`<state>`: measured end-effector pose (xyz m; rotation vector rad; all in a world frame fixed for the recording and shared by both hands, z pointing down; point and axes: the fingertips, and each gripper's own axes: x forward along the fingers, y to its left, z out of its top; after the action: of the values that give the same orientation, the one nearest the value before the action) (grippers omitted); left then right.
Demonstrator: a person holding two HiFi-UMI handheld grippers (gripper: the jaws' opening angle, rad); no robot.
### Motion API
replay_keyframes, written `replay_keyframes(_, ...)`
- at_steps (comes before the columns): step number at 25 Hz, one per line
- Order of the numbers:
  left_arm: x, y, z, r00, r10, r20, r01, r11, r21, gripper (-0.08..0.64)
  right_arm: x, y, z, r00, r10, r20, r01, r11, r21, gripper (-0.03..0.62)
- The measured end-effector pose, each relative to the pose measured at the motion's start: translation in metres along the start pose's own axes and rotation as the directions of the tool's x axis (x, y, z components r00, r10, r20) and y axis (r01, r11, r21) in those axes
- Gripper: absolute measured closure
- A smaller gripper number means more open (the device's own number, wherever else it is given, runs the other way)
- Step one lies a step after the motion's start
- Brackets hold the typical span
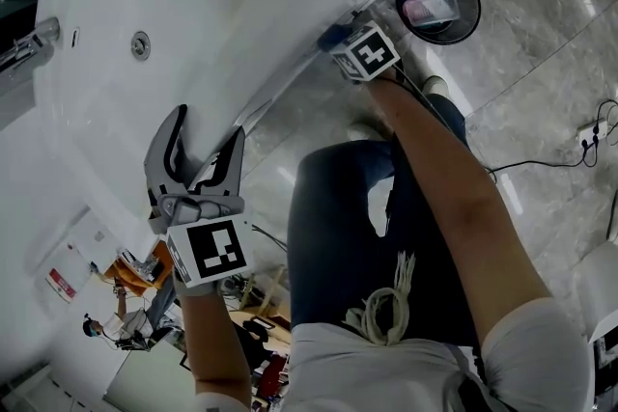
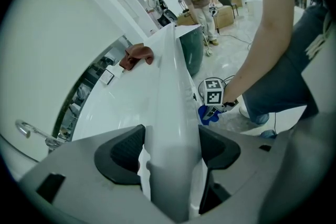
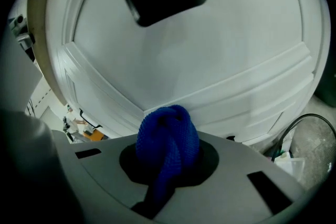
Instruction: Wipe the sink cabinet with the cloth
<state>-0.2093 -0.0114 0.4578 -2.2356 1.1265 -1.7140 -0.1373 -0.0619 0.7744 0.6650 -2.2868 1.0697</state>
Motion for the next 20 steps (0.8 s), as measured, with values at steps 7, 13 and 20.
replay_keyframes(7, 0.001, 0.002, -0.001, 1.0, -0.008, -0.01, 0.007, 1.0, -0.009, 0.258, -0.027, -0.043, 0.013, 0.997, -0.059, 0.043, 0.055, 0.994, 0.094, 0.555)
replay_keyframes(13, 0.002, 0.002, -0.003, 0.999, -0.007, -0.031, 0.006, 1.0, -0.02, 0.255, -0.064, -0.086, 0.032, 0.983, -0.139, 0.121, 0.113, 0.974, 0.195, 0.555)
replay_keyframes(20, 0.005, 0.001, -0.004, 0.998, -0.008, -0.061, 0.006, 1.0, -0.019, 0.252, -0.097, -0.107, 0.052, 0.968, -0.186, 0.166, 0.151, 0.968, 0.202, 0.555)
